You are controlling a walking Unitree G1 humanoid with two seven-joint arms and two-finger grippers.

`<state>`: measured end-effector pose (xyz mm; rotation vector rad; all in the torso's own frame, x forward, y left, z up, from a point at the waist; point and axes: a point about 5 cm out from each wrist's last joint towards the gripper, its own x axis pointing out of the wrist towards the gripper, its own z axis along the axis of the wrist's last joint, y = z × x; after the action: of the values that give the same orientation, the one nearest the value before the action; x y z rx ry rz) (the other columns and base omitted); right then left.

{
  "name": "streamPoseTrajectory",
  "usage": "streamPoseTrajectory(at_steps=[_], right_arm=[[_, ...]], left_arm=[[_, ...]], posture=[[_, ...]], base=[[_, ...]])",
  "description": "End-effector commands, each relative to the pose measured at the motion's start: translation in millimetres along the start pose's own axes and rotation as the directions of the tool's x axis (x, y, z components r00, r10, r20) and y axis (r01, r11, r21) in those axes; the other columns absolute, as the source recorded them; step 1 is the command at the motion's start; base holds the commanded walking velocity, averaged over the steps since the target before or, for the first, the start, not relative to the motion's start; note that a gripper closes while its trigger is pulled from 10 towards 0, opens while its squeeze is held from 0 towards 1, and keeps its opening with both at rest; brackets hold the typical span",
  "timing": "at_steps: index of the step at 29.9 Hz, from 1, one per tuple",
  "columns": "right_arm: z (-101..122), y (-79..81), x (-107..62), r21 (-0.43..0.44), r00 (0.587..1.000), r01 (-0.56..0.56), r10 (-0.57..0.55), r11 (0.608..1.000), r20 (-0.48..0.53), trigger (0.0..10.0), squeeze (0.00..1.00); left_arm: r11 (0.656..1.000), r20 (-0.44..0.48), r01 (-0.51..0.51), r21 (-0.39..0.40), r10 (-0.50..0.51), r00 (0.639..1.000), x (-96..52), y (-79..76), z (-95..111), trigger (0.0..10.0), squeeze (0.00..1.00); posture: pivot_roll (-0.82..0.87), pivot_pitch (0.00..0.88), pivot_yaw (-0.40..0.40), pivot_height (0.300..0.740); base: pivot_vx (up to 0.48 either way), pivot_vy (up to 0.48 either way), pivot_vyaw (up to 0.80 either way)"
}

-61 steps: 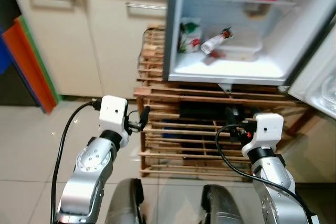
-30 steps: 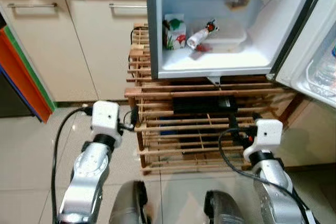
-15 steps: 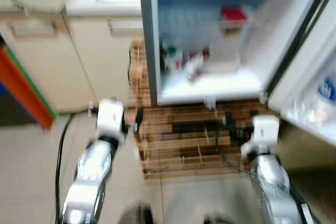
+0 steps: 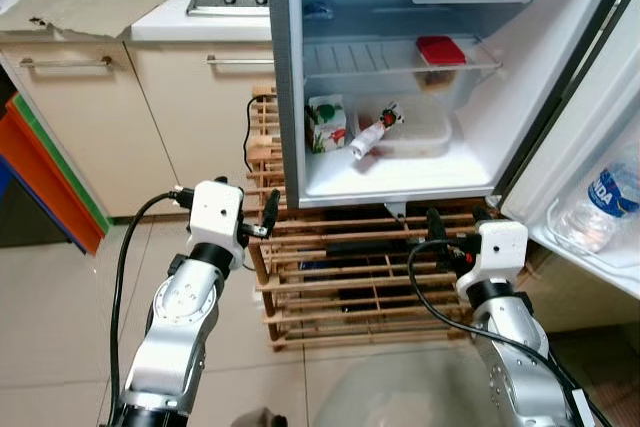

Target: Restocking fridge

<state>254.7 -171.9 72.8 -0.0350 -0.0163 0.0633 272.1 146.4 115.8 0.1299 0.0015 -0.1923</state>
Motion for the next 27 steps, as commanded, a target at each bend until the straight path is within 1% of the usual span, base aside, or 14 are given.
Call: streamPoseTrajectory(at_steps=[1, 10, 12, 17, 20, 22, 27], right_arm=[[-1, -0.7, 0.5, 0.004, 1.0, 0.004, -0.004, 1.0, -0.002, 10.0, 0.27], [0, 2.0, 0.3, -0.005, 1.0, -0.008, 0.008, 1.0, 0.004, 10.0, 0.27], [0, 3.5, 0.0, -0.005, 1.0, -0.011, 0.011, 1.0, 0.007, 10.0, 0.27], [2, 10.6, -1.2, -0.014, 0.999, -0.041, 0.041, 0.999, 0.023, 10.0, 0.27], [4, 15.1, -1.1, -0.028, 0.997, -0.065, 0.066, 0.998, 0.034, 10.0, 0.27], [7, 18.7, -1.8, -0.036, 0.996, -0.081, 0.082, 0.996, 0.044, 10.0, 0.27], [8, 21.8, -2.1, -0.045, 0.994, -0.097, 0.099, 0.994, 0.05, 10.0, 0.27]], left_arm=[[1.0, -0.025, 0.008, 0.006, -0.008, 1.0, 0.0, -1.6, -4, 10.0, 0.0], [1.0, -0.02, 0.017, 0.016, -0.017, 1.0, 4.0, -2.1, -3, 10.0, 0.0], [1.0, -0.023, 0.013, -0.002, -0.013, 1.0, 5.6, -1.1, -3, 10.0, 0.0], [1.0, -0.001, 0.021, 0.023, -0.021, 1.0, 7.7, -0.6, 1, 10.0, 0.0], [0.999, -0.004, 0.023, 0.023, -0.023, 1.0, 8.3, -0.9, 0, 10.0, 0.0], [0.999, -0.001, 0.028, 0.026, -0.028, 1.0, 9.1, -1.6, 1, 10.0, 0.0], [0.999, 0.011, 0.037, 0.023, -0.037, 0.999, 11.0, -3.8, 2, 10.0, 0.0]], posture=[[-0.04, 0.0, 0.003, 0.74], [-0.05, 0.0, 0.009, 0.74], [-0.05, 0.0, 0.011, 0.74], [-0.06, 0.0, 0.015, 0.74], [-0.06, 0.0, 0.017, 0.74], [-0.06, 0.0, 0.017, 0.74], [-0.06, 0.0, 0.016, 0.74]], base=[[-0.368, 0.0, 0.0], [-0.365, 0.0, 0.0], [0.0, 0.0, 0.0], [0.0, 0.0, 0.0], [0.0, -0.299, 0.0], [0.3, -0.296, 0.0], [0.354, -0.278, 0.0]])
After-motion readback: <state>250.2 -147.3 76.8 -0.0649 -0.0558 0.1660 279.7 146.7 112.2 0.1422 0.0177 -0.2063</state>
